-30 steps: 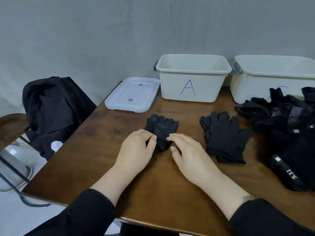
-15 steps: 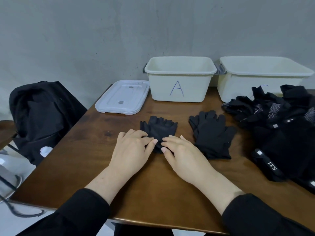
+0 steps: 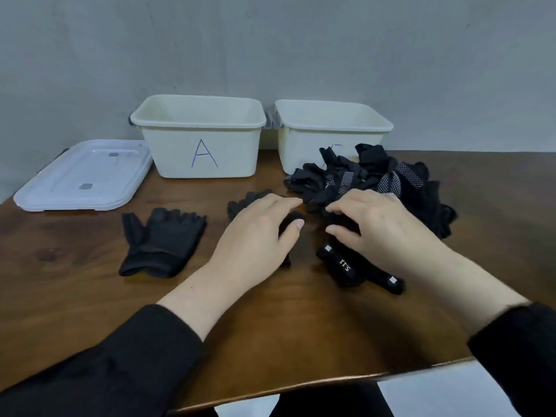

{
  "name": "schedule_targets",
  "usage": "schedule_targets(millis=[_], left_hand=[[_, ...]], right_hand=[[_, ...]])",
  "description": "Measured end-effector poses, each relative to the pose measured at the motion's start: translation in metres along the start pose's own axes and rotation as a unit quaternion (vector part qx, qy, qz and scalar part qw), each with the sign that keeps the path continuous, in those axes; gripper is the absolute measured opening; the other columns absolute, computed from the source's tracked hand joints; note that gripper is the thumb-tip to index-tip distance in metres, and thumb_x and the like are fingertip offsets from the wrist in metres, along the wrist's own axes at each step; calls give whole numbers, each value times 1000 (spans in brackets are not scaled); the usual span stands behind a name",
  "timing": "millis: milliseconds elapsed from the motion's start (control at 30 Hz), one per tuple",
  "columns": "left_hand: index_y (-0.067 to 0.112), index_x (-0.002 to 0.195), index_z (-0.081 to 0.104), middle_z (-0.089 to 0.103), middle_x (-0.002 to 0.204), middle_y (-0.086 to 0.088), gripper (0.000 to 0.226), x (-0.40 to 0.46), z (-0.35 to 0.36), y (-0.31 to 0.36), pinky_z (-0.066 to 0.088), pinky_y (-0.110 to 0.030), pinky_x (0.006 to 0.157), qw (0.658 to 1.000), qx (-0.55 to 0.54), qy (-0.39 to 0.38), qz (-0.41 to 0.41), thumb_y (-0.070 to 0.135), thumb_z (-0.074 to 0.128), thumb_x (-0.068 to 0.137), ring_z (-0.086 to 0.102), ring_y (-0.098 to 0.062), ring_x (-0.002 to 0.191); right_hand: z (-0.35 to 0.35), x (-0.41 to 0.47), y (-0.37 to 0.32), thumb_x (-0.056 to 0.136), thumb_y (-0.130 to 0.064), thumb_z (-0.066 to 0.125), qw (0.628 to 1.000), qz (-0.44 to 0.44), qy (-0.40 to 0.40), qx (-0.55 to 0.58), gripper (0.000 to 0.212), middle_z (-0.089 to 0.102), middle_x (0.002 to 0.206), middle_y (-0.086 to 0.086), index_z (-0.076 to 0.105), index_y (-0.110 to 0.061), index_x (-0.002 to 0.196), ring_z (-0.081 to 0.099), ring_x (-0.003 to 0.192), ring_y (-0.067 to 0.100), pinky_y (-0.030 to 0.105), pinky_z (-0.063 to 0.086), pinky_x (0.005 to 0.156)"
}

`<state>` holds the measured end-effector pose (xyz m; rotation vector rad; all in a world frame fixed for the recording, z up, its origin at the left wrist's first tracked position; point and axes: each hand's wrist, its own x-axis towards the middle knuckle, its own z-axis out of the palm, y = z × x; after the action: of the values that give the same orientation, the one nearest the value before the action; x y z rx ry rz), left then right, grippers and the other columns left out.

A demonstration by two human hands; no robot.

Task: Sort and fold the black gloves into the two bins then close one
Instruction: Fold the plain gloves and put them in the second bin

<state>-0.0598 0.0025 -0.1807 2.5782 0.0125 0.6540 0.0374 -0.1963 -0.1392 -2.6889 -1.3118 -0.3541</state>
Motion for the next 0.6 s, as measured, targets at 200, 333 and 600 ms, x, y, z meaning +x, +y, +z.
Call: schedule_targets(millis=[200,333,600], left_hand=[[30,148,48,47,151,12,52,10,39,26,34,-39,116,988,31,-145,36,53,48,101,42,-10,137],[30,152,44,41,156,12,56,7,55,25,25,-35,115,979,63,-191,34,53,50,101,35,-11,142],[32,151,45,50,148,14,54,3,51,24,34,-31,117,989,-76,-125,-23,52,48,101,43,-2,135]], right_hand=[[10,-29,43,89,-66,58,972,-39,-203,-113,66,36,153,-13,46,-38,147,26,147,12,53,11,123],[31,-40,49,84,-47,75,979,-70,-140,-129,51,49,146,-5,62,-35,132,40,139,20,55,28,113],[31,-35,51,94,-20,68,997,-67,38,5,15,70,103,-10,72,-26,107,66,95,20,46,48,88]])
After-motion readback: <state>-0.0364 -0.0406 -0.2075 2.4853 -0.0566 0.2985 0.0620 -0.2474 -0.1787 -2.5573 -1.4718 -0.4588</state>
